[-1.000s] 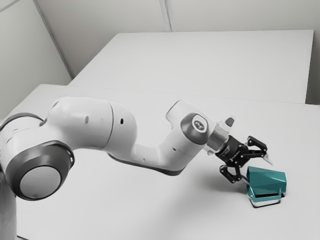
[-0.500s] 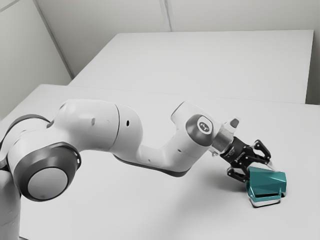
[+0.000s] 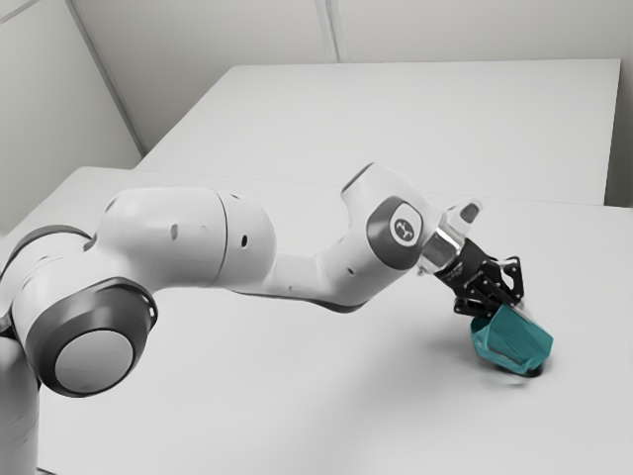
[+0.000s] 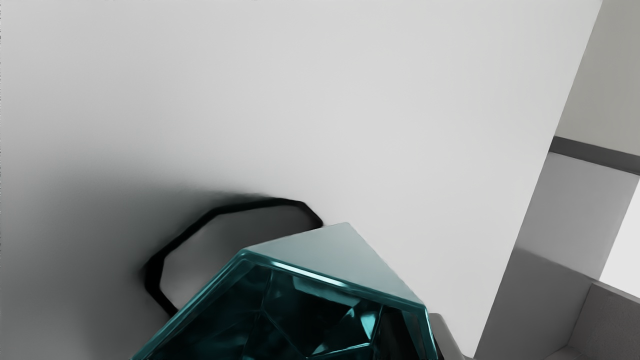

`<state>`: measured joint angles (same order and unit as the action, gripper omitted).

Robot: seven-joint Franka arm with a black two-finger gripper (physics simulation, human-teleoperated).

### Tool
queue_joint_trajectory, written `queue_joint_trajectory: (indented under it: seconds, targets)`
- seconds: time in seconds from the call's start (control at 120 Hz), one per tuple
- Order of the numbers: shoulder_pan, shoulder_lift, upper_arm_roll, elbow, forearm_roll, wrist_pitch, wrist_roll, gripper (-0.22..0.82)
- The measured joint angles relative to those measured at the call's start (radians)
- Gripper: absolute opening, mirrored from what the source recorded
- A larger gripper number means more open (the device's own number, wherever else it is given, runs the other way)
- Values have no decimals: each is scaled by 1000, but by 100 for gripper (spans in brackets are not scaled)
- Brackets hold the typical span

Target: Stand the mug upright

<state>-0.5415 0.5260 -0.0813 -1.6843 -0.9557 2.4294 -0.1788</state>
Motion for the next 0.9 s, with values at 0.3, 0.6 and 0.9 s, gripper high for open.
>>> queue_joint_trajectory:
  seconds: [0.3, 0.6, 0.9]
  targets:
    - [2, -97, 36, -41, 185, -8, -30, -17]
    - [75, -251, 98, -122, 704, -122, -104, -17]
    - [206, -438, 97, -310, 888, -263, -156, -17]
